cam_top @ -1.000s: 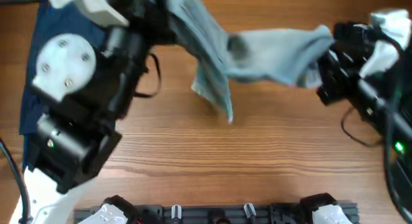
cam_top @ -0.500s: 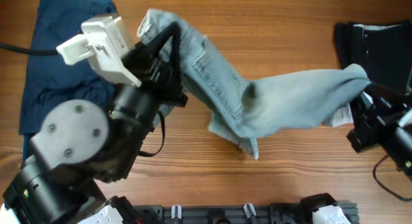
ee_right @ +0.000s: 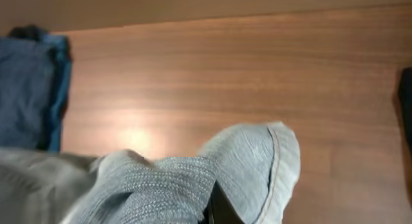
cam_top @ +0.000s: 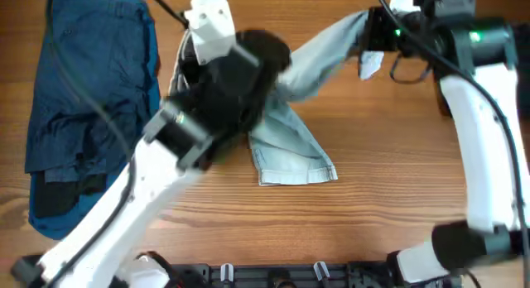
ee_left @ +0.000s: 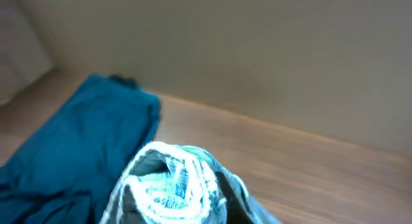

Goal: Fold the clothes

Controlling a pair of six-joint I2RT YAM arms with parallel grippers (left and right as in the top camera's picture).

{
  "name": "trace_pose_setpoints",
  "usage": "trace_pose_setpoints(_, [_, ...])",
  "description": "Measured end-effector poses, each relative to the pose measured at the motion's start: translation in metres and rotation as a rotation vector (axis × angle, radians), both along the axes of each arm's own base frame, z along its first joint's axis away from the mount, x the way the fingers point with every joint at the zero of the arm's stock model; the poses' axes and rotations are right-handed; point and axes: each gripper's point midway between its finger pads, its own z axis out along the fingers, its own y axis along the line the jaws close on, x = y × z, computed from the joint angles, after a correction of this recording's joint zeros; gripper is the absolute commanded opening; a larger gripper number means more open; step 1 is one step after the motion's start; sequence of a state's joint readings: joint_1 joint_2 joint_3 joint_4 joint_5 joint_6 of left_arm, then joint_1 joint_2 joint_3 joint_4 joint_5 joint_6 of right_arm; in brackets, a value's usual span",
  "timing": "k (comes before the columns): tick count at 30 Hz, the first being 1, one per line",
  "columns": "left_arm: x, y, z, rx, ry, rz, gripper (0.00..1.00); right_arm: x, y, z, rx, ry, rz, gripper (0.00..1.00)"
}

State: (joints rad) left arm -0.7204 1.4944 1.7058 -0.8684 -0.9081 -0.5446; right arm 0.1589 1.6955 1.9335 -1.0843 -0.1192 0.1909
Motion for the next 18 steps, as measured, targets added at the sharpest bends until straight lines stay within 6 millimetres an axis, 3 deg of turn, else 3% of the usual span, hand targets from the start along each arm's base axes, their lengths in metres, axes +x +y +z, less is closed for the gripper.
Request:
trace_pose_setpoints(5, [0.050, 0.019, -0.072, 0.017, 0.154, 0.104, 0.05, 0.052, -0.016, -0.057, 0.019, 0.062, -0.036, 0.04])
trace_pose_setpoints(6, [0.057, 0.020, -0.085, -0.001, 0.179, 0.116, 0.39, 0.060, -0.019, -0.065, 0.025, 0.066, -0.041, 0.13])
trace_pose_setpoints(7, [0.061, 0.021, -0.093, -0.017, 0.194, 0.125, 0.70, 0.067, -0.021, -0.072, 0.031, 0.068, -0.044, 0.42])
trace_pose_setpoints(8, [0.065, 0.023, -0.099, -0.027, 0.203, 0.134, 0.82, 0.073, -0.022, -0.079, 0.035, 0.067, -0.043, 0.60])
trace_pose_setpoints(10, [0.073, 0.026, -0.104, -0.052, 0.197, 0.152, 1.00, 0.086, -0.028, -0.090, 0.041, 0.061, -0.057, 0.82])
trace_pose_setpoints(11, [0.076, 0.029, -0.106, -0.065, 0.194, 0.160, 1.00, 0.090, -0.032, -0.097, 0.041, 0.070, -0.065, 0.92])
trace_pose_setpoints(13, [0.079, 0.033, -0.108, -0.088, 0.193, 0.172, 1.00, 0.094, -0.037, -0.110, 0.042, 0.090, -0.071, 0.99])
trace_pose_setpoints(18, [0.081, 0.028, -0.113, -0.142, 0.218, 0.138, 1.00, 0.090, -0.038, -0.111, 0.103, 0.114, -0.049, 1.00])
